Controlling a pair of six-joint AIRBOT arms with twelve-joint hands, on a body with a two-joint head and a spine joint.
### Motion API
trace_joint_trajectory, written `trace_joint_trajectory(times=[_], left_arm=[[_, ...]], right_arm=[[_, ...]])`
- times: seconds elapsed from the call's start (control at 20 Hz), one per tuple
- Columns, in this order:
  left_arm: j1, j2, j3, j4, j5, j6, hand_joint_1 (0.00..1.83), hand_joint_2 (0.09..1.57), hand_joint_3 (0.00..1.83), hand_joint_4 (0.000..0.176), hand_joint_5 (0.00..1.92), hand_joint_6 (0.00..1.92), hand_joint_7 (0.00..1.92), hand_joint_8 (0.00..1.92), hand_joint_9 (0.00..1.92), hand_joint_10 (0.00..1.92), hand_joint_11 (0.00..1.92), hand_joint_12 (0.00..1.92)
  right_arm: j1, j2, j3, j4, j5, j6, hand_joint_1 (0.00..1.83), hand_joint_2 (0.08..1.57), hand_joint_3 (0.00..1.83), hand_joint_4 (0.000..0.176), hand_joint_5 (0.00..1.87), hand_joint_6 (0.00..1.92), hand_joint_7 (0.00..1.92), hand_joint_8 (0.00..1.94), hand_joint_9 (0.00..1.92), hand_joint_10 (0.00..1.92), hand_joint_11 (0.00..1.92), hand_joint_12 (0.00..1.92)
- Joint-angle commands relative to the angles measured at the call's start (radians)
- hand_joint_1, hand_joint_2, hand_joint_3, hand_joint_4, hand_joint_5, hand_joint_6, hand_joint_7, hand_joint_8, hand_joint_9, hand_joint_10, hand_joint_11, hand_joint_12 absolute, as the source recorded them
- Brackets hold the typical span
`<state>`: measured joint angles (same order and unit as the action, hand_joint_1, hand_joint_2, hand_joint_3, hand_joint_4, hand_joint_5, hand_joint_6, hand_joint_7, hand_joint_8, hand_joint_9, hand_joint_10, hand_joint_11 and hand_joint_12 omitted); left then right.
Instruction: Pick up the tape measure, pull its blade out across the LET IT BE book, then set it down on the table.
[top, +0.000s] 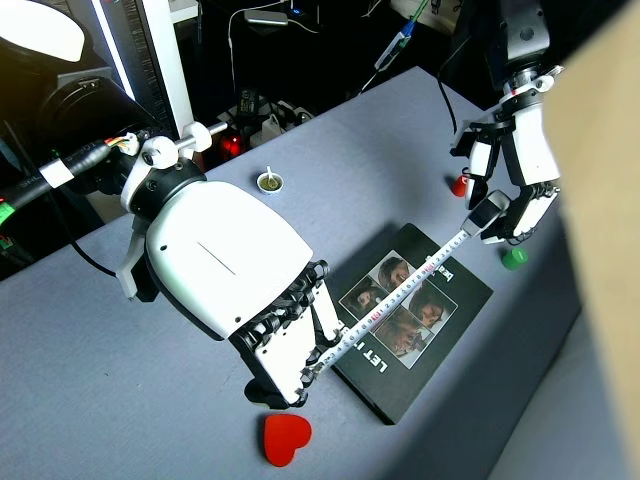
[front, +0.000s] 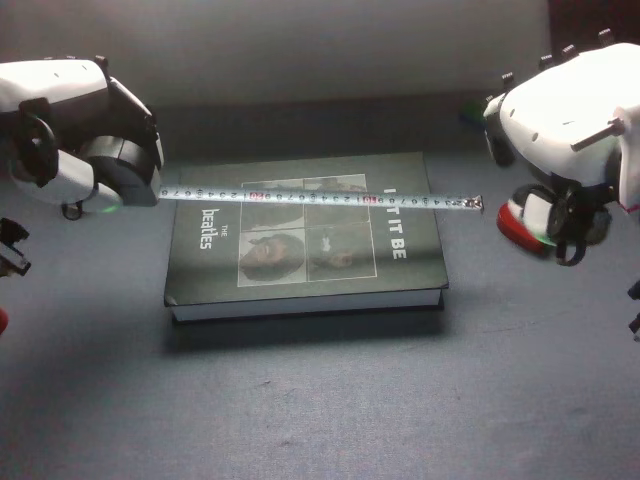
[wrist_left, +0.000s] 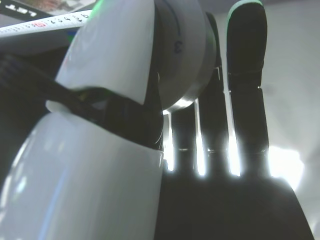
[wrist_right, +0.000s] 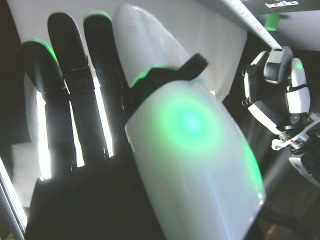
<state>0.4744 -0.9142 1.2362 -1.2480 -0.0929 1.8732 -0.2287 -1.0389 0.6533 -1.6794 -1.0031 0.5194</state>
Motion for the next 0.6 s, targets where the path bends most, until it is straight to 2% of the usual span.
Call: trace_joint_trajectory(times=[0.0,0.1,0.4,0.45,0.55], left_arm=[[-0.003,-0.006,0.011,-0.005,-0.052,-0.002,1.37,1.15,0.0,0.0,0.85,0.94,0.84,1.21,0.91,1.33,0.9,1.19],[0.0,-0.012,0.02,-0.009,-0.055,-0.002,1.37,1.16,0.0,0.0,0.85,0.94,0.84,1.22,0.9,1.34,0.9,1.2],[0.025,-0.014,0.029,-0.025,-0.055,-0.002,1.37,1.16,0.0,0.0,0.85,0.93,0.84,1.22,0.9,1.34,0.9,1.2],[0.027,-0.015,0.031,-0.025,-0.053,-0.002,1.37,1.15,0.0,0.0,0.86,0.93,0.84,1.21,0.9,1.34,0.9,1.19],[0.034,-0.018,0.042,-0.031,-0.053,-0.002,1.37,1.15,0.0,0.0,0.86,0.93,0.84,1.21,0.9,1.34,0.9,1.19]], right_arm=[[0.007,0.001,-0.006,-0.089,-0.039,-0.007,0.87,1.23,0.0,0.0,0.62,0.04,0.75,0.03,0.72,0.18,0.3,1.23],[0.003,-0.002,-0.012,-0.089,-0.046,-0.012,0.81,1.24,0.0,0.0,0.61,0.0,0.73,0.0,0.72,0.1,0.28,1.24],[-0.025,0.003,-0.058,-0.089,-0.069,-0.007,0.78,1.24,0.0,0.0,0.69,0.03,0.77,0.01,0.75,0.09,0.29,1.24],[-0.028,0.004,-0.063,-0.089,-0.071,-0.001,0.76,1.23,0.0,0.0,0.65,0.01,0.75,0.0,0.74,0.09,0.28,1.24],[-0.031,0.032,-0.094,-0.031,-0.07,0.066,0.75,1.23,0.0,0.0,0.63,0.0,0.75,0.0,0.74,0.08,0.27,1.24]])
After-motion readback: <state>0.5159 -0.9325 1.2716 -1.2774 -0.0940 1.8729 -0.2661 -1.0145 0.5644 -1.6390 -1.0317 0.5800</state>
